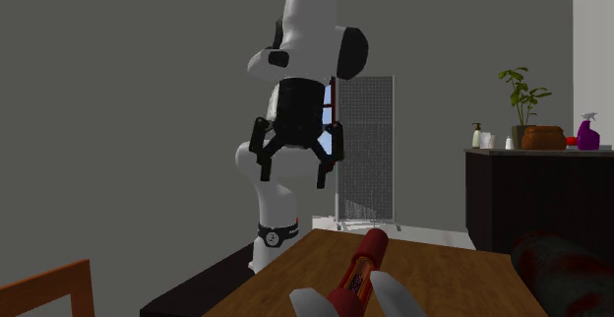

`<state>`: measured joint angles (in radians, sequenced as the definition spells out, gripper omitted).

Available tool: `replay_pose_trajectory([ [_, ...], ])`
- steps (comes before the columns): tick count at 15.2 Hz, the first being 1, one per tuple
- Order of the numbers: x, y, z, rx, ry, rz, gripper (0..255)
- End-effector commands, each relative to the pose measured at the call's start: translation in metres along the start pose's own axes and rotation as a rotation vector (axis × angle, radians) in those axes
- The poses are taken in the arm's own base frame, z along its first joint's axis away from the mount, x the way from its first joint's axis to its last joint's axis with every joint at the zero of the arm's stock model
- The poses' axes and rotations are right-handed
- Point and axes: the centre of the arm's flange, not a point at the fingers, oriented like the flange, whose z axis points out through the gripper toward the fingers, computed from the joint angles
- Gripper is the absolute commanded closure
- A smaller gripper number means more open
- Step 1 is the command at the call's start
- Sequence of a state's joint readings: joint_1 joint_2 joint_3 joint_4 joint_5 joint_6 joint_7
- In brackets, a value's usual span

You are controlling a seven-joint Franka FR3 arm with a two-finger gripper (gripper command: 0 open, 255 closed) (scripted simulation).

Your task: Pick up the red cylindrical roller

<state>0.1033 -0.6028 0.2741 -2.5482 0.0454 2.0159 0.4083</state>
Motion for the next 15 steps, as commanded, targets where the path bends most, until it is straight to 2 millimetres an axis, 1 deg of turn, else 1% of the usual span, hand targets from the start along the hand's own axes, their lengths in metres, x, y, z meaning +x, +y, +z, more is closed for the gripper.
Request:
replay_pose_trajectory([
  [1,-0.001,-0.02,0.018,0.001,-0.018,0.002,0],
  [10,-0.008,-0.103,0.101,0.004,-0.101,0.007,0],
  [11,-0.008,-0.107,0.106,0.004,-0.105,0.007,0],
  [15,-0.01,-0.109,0.127,0.004,-0.105,0.007,0],
])
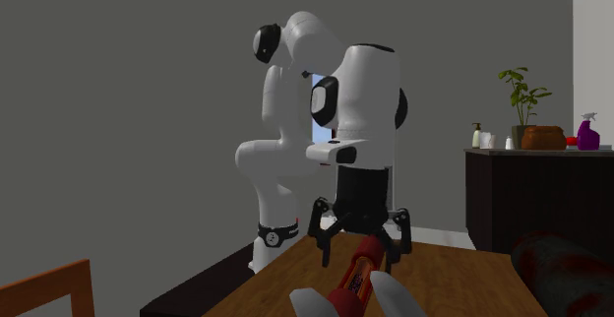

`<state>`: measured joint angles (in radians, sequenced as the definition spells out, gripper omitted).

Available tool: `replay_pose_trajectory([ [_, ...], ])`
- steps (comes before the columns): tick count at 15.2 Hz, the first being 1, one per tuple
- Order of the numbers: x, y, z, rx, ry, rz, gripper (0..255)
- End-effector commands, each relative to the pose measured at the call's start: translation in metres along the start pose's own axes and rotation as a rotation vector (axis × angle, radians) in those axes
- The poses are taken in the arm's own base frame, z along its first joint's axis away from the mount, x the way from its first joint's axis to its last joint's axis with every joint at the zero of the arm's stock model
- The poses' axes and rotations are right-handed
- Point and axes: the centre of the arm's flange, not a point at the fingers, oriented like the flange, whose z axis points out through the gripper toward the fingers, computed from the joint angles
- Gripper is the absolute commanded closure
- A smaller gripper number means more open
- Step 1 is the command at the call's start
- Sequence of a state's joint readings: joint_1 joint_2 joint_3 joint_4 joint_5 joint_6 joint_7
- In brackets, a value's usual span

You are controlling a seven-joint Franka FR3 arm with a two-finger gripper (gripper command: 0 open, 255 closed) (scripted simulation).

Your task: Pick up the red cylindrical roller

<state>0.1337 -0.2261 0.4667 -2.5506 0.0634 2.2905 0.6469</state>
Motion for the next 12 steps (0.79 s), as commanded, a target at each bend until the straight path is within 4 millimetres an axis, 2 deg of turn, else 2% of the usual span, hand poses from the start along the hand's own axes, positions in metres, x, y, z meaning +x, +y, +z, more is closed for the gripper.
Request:
replay_pose_trajectory([
  [1,0.001,-0.001,0.01,0.001,0.0,0.0,0],
  [5,0.001,-0.003,0.024,0.001,0.0,0.0,0],
  [6,0.002,-0.003,0.024,0.001,0.0,0.0,255],
  [12,0.002,-0.003,0.024,0.001,0.0,0.0,255],
])
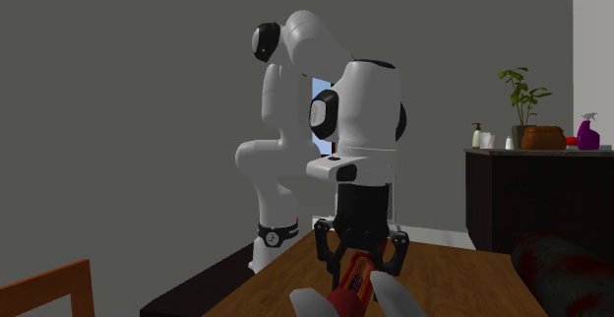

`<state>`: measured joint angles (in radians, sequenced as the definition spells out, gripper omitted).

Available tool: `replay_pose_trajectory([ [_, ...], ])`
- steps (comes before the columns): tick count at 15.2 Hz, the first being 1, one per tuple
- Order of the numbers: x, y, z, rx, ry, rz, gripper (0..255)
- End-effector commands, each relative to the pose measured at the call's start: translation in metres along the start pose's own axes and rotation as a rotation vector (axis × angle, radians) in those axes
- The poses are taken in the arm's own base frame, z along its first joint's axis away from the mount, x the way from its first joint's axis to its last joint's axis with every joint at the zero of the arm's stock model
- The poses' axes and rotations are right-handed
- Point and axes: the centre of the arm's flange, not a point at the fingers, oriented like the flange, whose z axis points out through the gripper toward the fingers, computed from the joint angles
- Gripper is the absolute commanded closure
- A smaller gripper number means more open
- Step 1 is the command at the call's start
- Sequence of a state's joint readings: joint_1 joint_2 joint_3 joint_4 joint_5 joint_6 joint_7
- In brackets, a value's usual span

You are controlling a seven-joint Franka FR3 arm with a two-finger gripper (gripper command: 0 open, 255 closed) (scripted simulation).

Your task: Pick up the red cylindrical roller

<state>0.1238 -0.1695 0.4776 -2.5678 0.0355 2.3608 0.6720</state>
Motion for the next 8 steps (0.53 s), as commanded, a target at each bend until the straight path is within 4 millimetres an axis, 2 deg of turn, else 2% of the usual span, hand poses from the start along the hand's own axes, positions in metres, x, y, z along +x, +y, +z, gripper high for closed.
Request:
replay_pose_trajectory([
  [1,0.0,0.0,0.001,0.0,-0.001,-0.002,255],
  [3,-0.001,0.0,0.001,0.0,-0.001,-0.002,255],
  [8,-0.001,0.002,-0.026,0.0,-0.001,-0.002,255],
])
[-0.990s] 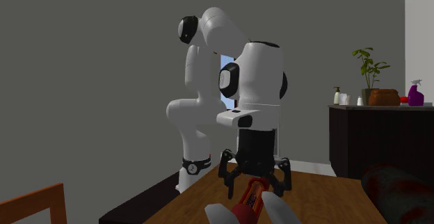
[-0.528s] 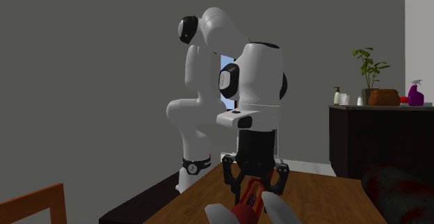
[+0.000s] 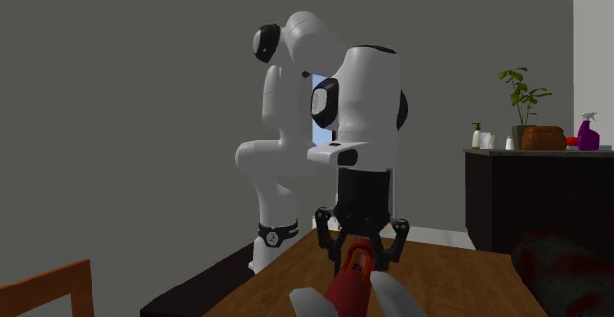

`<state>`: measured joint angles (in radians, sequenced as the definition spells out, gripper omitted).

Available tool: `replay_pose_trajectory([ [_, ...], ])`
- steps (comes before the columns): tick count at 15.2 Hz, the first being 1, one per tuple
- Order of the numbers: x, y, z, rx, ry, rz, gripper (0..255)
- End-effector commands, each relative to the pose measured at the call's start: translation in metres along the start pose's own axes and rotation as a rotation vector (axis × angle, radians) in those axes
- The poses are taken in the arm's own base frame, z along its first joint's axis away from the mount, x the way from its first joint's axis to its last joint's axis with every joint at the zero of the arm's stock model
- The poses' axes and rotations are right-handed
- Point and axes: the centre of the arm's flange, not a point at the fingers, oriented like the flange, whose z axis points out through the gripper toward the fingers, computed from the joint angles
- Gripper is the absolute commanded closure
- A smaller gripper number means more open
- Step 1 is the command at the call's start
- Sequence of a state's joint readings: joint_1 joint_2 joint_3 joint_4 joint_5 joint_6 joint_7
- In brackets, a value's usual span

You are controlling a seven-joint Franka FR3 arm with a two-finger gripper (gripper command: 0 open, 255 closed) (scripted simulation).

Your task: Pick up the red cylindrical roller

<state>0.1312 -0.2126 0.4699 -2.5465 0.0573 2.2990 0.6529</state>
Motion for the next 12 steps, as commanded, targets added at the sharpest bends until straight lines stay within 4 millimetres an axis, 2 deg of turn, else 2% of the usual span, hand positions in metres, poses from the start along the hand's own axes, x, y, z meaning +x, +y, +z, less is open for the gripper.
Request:
replay_pose_trajectory([
  [1,-0.001,0.002,-0.011,0.0,0.0,0.0,255],
  [10,-0.001,0.005,-0.058,0.0,0.0,0.0,255],
  [12,-0.001,0.006,-0.059,0.0,0.0,0.0,255],
])
